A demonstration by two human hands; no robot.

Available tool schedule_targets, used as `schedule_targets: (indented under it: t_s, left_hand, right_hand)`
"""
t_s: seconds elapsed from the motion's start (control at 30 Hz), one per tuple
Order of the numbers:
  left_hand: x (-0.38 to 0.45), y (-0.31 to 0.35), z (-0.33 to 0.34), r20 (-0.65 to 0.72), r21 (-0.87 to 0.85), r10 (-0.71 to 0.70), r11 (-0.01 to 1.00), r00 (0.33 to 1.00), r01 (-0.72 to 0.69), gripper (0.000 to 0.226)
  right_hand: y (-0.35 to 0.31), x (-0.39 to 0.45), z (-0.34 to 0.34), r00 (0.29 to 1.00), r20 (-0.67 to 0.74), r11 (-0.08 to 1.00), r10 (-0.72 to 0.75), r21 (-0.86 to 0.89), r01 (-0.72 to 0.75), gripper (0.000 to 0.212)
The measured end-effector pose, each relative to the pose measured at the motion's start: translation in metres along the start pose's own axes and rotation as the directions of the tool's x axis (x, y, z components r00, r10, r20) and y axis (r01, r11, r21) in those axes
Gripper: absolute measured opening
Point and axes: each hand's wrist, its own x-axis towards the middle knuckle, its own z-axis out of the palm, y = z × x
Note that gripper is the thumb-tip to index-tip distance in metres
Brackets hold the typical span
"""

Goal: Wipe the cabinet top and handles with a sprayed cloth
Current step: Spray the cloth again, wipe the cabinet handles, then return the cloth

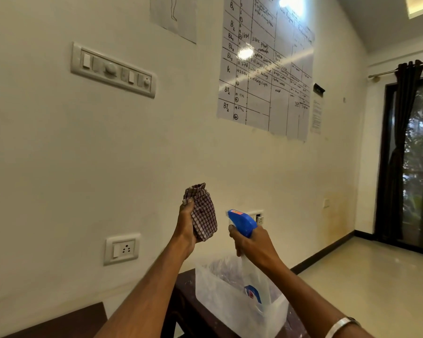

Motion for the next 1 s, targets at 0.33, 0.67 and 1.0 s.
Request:
schedule_targets:
  t_s: [0.33, 0.67, 1.0]
  left_hand:
    - [0.002, 0.013, 0.0, -0.008, -0.014, 0.028, 0.999, 1.0, -0.029, 0.051]
    - [-0.002, 0.023, -0.001, -0.017, -0.037, 0.059, 0.998, 0.998, -0.06, 0.048]
    - [-0.001, 0.026, 0.005, -0.013, -0.026, 0.069, 0.997, 0.998, -0.07, 0.051]
  right_hand:
    - [-0.009, -0.007, 0.012, 0.984, 0.167, 0.997, -0.067, -0.026, 0.072, 0.021]
    - [0.001, -0.001, -0.005, 1.0, 0.021, 1.0, -0.017, -0.002, 0.017, 0.033]
    - [-0.006, -0.011, 0.003, 0.98, 0.175, 0.996, -0.089, 0.022, 0.087, 0.027]
